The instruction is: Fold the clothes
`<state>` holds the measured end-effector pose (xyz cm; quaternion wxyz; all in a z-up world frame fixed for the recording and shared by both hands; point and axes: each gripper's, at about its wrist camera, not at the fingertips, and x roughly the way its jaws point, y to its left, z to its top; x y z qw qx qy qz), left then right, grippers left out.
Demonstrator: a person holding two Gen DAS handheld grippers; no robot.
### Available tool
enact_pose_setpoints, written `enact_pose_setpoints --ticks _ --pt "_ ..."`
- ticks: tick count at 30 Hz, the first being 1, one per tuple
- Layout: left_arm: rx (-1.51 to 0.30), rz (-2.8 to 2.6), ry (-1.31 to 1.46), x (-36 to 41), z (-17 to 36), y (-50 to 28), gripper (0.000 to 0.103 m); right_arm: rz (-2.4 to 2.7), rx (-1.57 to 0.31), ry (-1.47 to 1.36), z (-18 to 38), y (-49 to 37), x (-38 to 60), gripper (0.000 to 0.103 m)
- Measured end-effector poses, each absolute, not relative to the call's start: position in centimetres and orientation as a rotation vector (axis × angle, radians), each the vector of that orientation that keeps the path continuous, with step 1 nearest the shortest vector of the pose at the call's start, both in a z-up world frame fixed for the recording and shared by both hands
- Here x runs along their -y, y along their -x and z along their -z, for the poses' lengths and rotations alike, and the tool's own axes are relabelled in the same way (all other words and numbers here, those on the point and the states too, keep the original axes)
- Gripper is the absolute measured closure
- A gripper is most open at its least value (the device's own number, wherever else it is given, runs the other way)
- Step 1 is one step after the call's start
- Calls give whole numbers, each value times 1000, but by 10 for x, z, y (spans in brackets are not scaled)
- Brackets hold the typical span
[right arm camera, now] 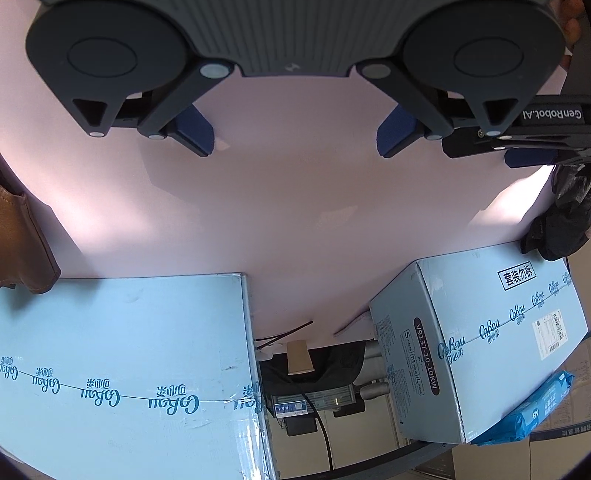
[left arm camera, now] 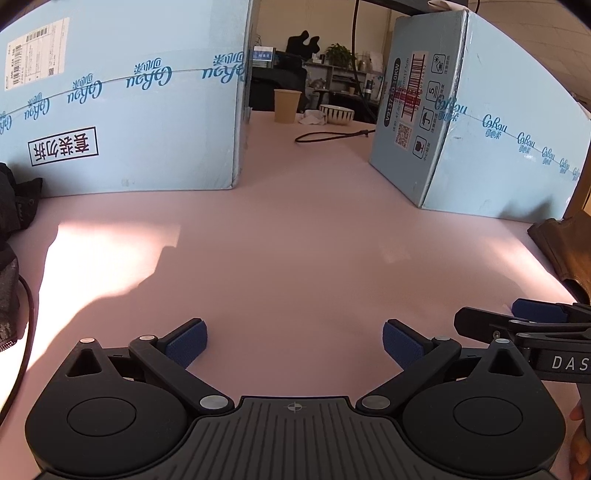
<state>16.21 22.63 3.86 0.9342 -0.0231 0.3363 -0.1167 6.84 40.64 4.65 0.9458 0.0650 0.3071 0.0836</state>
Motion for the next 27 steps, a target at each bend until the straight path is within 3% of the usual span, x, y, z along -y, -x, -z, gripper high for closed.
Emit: enact_pose_setpoints --ticks 27 --pt "-690 187 16 -226 -36 -161 0 -48 -638 -76 -44 -73 -413 6"
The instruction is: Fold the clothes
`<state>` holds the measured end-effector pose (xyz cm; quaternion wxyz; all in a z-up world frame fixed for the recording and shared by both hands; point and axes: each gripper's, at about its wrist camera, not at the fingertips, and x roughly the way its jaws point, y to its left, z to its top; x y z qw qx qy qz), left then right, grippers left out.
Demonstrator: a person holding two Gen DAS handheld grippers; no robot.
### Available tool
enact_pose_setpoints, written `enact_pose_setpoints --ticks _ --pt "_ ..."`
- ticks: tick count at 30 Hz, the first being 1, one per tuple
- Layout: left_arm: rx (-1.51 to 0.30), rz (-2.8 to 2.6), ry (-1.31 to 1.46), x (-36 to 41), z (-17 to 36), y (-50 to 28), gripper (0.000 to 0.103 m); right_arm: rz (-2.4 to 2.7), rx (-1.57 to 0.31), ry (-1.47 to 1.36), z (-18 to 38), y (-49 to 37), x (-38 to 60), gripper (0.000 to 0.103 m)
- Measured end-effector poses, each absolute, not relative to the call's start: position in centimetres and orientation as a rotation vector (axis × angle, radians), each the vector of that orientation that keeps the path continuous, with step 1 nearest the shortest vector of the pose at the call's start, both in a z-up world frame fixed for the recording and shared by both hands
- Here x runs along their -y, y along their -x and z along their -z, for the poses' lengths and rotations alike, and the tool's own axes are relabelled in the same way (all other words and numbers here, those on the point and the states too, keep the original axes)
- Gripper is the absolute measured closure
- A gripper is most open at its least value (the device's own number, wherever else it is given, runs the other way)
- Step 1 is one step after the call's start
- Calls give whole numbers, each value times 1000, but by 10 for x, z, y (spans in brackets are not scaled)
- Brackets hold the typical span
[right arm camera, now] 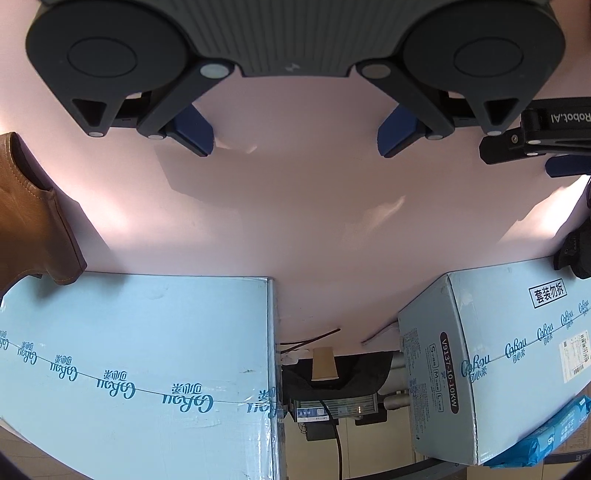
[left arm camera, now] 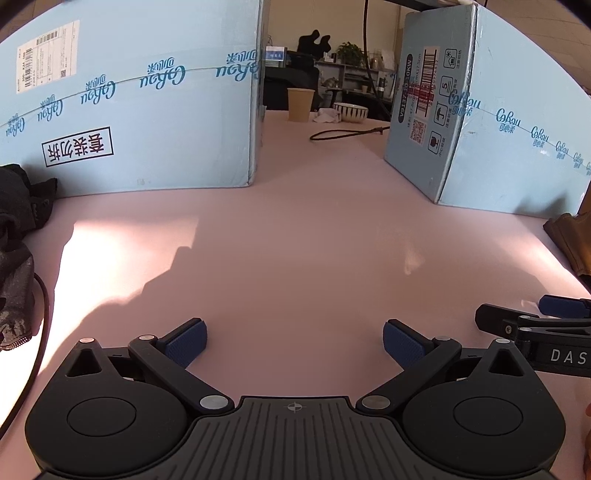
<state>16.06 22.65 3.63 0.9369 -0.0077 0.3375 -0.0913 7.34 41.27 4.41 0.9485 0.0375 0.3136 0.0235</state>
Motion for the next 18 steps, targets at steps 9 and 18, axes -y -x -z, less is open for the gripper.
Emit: enact_pose_setpoints --ticks 9,18 --pt "-693 161 -17 -224 -35 -160 0 -1 -650 -46 -43 -74 -415 4" --pt "-688 126 -11 -227 -35 -161 0 1 -659 -39 -42 -75 -415 0"
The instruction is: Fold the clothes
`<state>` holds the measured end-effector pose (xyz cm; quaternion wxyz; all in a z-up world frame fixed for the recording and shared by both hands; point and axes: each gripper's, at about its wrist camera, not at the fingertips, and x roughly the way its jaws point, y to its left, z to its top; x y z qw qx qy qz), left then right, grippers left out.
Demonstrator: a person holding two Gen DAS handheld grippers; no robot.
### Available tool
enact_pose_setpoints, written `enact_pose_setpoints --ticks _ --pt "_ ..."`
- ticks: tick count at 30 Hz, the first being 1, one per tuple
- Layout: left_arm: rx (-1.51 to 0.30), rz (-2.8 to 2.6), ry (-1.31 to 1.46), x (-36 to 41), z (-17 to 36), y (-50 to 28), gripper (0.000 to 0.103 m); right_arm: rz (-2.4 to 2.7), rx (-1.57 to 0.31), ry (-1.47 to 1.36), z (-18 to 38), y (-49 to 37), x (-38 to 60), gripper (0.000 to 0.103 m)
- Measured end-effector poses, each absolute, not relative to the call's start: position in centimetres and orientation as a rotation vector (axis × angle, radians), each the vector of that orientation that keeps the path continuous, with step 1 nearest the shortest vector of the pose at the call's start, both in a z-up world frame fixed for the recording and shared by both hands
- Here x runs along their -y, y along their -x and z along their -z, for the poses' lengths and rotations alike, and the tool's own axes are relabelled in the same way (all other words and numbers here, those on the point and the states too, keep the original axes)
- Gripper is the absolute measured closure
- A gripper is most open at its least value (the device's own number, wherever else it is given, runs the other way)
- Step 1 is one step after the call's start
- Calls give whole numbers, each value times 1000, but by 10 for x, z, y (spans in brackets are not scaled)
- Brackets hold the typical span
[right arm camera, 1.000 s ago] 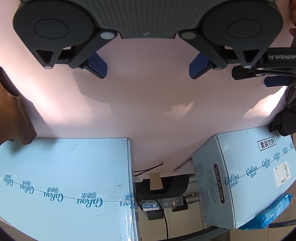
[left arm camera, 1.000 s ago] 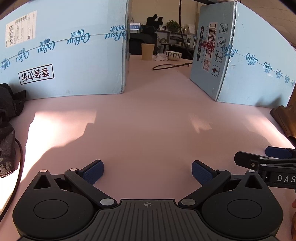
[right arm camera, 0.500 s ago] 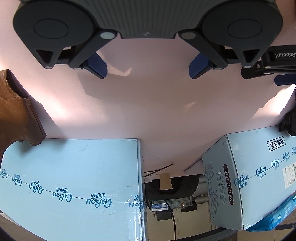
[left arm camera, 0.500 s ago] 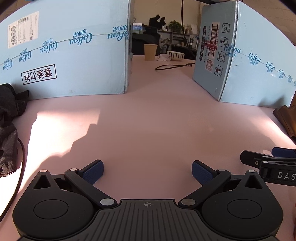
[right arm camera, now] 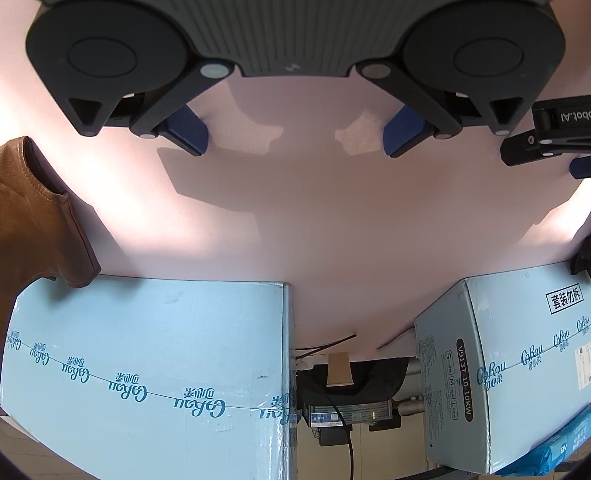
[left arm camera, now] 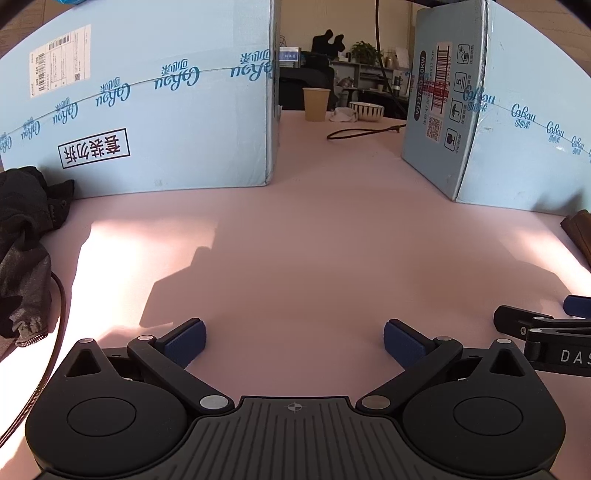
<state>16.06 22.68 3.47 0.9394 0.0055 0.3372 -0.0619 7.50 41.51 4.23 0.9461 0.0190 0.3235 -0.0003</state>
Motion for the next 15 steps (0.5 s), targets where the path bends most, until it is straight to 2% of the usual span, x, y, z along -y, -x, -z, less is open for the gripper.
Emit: enact_pose_setpoints --ticks 15 --pt "-692 126 -19 -226 -35 -161 0 -2 -660 -30 -42 -74 -416 0"
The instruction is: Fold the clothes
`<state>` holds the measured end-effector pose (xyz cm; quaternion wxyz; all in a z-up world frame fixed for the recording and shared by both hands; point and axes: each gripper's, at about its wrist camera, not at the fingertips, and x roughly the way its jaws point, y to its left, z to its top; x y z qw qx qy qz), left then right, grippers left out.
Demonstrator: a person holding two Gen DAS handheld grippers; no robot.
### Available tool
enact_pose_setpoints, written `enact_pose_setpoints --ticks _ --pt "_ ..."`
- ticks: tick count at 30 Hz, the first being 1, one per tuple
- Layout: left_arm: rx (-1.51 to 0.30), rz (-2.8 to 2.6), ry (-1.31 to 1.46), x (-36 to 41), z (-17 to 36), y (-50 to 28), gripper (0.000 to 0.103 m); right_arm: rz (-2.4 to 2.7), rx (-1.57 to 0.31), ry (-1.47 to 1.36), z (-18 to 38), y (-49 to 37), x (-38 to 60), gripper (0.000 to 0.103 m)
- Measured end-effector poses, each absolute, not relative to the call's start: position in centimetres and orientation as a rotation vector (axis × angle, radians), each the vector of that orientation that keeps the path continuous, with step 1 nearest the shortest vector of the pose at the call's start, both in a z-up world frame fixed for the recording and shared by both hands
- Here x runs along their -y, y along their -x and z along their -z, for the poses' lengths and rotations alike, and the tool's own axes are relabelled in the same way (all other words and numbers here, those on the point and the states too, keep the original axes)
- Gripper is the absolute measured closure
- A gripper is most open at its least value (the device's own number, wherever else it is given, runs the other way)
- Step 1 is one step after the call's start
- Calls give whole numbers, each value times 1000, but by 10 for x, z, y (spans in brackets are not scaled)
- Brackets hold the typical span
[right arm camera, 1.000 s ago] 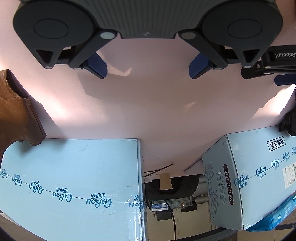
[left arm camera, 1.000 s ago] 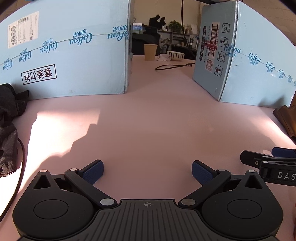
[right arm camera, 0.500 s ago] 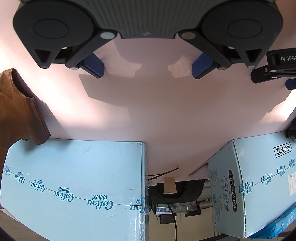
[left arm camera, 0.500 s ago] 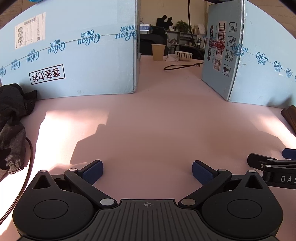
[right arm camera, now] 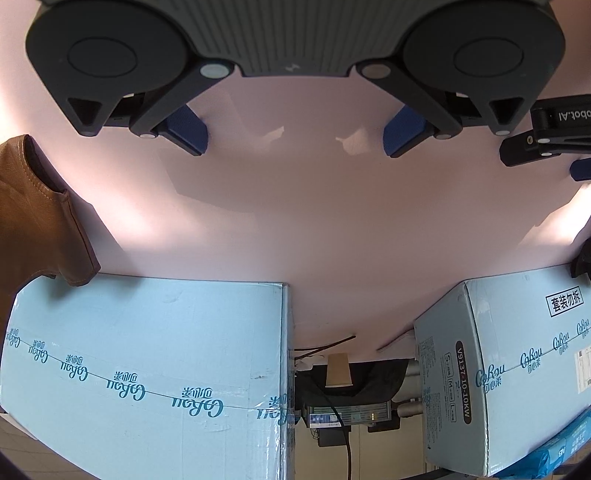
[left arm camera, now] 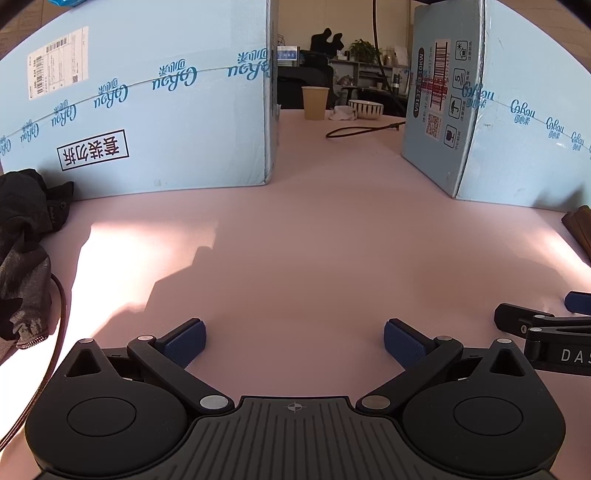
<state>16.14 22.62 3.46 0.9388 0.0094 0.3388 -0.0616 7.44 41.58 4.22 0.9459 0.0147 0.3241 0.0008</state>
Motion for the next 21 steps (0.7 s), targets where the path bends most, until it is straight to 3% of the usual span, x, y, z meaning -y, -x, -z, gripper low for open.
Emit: enact_pose_setpoints --ticks 21 --pt "-694 127 -39 -224 -34 -160 0 1 -663 -27 -43 -75 -417 0"
